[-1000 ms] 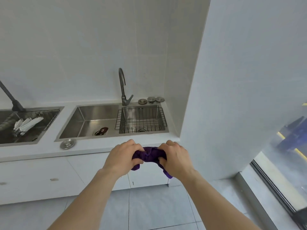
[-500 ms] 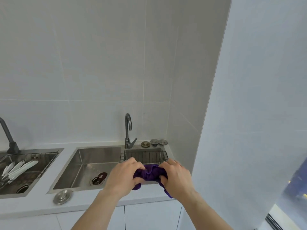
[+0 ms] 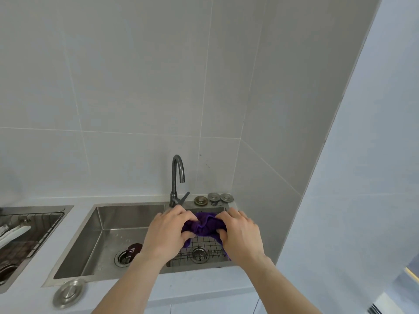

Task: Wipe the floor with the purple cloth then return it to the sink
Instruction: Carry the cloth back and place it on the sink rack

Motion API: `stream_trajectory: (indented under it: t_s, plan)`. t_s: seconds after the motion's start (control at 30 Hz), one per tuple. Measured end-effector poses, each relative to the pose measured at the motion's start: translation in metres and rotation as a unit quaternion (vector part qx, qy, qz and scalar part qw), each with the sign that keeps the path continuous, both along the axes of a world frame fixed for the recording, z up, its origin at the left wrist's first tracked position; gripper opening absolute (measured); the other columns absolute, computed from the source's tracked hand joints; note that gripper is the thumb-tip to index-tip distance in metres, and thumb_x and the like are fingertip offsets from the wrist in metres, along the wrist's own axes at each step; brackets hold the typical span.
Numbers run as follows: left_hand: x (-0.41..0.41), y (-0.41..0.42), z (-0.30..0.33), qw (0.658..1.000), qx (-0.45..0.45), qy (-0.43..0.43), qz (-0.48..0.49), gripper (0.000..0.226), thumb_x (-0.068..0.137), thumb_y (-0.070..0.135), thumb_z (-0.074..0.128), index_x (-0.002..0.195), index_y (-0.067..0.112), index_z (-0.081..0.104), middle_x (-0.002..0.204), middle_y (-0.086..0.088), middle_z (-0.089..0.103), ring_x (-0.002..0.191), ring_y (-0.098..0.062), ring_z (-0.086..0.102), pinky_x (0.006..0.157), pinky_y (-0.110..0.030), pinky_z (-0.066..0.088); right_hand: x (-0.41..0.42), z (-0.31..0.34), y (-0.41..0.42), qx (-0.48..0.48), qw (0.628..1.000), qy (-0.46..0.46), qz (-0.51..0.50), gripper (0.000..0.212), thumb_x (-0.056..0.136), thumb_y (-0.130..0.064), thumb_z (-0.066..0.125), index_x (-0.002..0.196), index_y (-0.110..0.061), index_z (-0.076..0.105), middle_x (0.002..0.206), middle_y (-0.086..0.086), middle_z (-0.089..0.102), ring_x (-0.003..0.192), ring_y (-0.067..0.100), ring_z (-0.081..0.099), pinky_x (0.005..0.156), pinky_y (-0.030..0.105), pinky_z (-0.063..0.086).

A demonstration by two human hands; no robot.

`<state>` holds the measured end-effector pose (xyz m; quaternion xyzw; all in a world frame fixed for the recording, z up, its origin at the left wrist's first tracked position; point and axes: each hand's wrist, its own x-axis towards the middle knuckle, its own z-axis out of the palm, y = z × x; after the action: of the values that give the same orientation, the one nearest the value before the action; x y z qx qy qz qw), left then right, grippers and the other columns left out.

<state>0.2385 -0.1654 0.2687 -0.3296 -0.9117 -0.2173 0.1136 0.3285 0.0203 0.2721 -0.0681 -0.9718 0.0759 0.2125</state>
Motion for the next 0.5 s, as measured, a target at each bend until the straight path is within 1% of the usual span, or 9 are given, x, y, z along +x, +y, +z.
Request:
stream_trajectory:
  t_s: [0.1,0.3,0.4,0.5]
  plan:
    - [-0.030,0.011,-0.019,1.000,-0.005,-0.010,0.006,0.033,0.084,0.043,0.076,0.115,0.045,0.065,0.111,0.022,0.058,0.105,-0.009,0.060,0.092,-0.031,0.045,-0.033,-0.016,0.010,-0.010,1.000,-0.009,0.003,0.028,0.093,-0.027,0.063,0.122,-0.029,0.063,0.114,-0.005,0.063,0.105,0.022,0.059,0.074,0.034,0.049]
    - [-0.104,0.046,-0.058,0.999,-0.037,-0.030,0.026,0.037,0.087,0.037,0.073,0.121,0.046,0.062,0.115,0.020,0.057,0.107,-0.010,0.060,0.092,-0.031,0.044,-0.113,-0.057,0.047,-0.034,0.999,-0.040,0.017,0.032,0.095,-0.030,0.063,0.126,-0.030,0.060,0.118,-0.007,0.061,0.110,0.018,0.058,0.087,0.034,0.052]
    - [-0.143,0.067,-0.083,0.996,-0.059,-0.060,0.041,0.039,0.087,0.034,0.073,0.121,0.046,0.060,0.117,0.019,0.057,0.108,-0.011,0.060,0.095,-0.033,0.046,-0.158,-0.083,0.069,-0.052,0.996,-0.070,0.024,0.033,0.095,-0.031,0.065,0.127,-0.030,0.060,0.119,-0.007,0.060,0.112,0.018,0.058,0.091,0.036,0.052]
    - [-0.179,0.092,-0.113,0.991,-0.079,-0.089,0.054,0.040,0.087,0.033,0.072,0.122,0.047,0.058,0.117,0.019,0.056,0.107,-0.012,0.059,0.096,-0.032,0.046,-0.200,-0.114,0.092,-0.061,0.991,-0.111,0.030,0.034,0.095,-0.031,0.065,0.128,-0.031,0.059,0.119,-0.006,0.060,0.113,0.018,0.058,0.093,0.037,0.052]
